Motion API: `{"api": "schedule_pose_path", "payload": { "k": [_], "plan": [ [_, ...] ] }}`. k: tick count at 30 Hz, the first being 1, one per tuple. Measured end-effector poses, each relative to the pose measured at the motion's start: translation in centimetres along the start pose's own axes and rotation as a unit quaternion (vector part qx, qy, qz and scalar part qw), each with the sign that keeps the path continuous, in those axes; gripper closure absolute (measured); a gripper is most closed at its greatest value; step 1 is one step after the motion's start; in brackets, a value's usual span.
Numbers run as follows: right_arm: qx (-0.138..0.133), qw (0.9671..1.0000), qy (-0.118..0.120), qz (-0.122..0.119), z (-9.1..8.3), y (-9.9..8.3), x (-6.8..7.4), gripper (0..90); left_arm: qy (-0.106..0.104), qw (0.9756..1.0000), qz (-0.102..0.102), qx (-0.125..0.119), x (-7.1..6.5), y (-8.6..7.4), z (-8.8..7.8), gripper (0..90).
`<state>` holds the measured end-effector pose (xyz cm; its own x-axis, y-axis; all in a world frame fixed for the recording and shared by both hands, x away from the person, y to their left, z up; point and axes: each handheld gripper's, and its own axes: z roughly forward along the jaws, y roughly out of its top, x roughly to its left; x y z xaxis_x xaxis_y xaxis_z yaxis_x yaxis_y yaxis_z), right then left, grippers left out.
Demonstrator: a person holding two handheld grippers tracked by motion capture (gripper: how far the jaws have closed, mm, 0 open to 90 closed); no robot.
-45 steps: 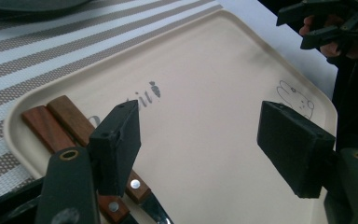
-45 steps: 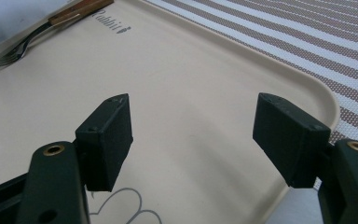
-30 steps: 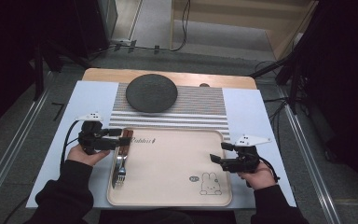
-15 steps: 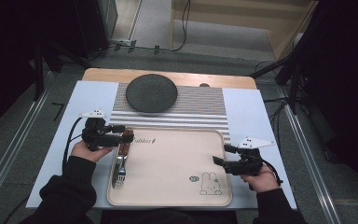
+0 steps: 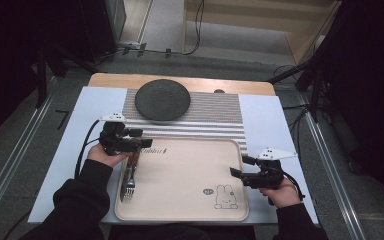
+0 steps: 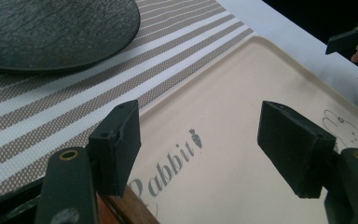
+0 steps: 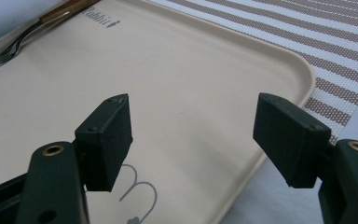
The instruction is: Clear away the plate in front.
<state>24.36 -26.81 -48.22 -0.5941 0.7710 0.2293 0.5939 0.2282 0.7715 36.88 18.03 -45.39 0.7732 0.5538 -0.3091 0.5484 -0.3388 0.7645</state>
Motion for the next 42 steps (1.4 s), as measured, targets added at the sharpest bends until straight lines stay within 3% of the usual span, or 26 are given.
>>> {"api": "schedule_pose_path", "payload": {
  "k": [9,13,24,28,32,35,42],
  "plan": [
    [0.0,1.0,-0.002,0.001,0.1,0.0,-0.2,26.3,0.003,0.9997,0.023,-0.009,0.1,1.3,1.6,30.2],
    [0.0,1.0,-0.001,0.003,0.1,0.0,-0.2,26.3,-0.011,0.9993,0.033,-0.017,0.3,2.0,2.4,30.2],
    [0.003,1.0,-0.002,0.003,0.2,0.0,-0.3,26.3,-0.023,0.998,0.058,-0.006,0.6,3.9,4.5,30.2],
    [0.002,1.0,-0.003,0.003,0.2,0.0,-0.3,26.3,-0.03,0.9975,0.062,-0.015,1.0,4.7,4.8,30.3],
    [0.002,1.0,-0.004,0.004,0.3,0.0,-0.3,26.3,-0.032,0.9974,0.064,-0.002,1.5,5.4,5.6,31.2],
    [0.001,1.0,-0.003,0.004,0.3,0.1,-0.3,26.3,-0.03,0.9965,0.077,0.014,1.7,5.9,6.3,31.2],
    [0.0,1.0,-0.001,0.002,0.3,0.1,-0.2,26.3,-0.04,0.9958,0.082,0.006,2.3,7.4,7.2,31.1]
  ]
}}
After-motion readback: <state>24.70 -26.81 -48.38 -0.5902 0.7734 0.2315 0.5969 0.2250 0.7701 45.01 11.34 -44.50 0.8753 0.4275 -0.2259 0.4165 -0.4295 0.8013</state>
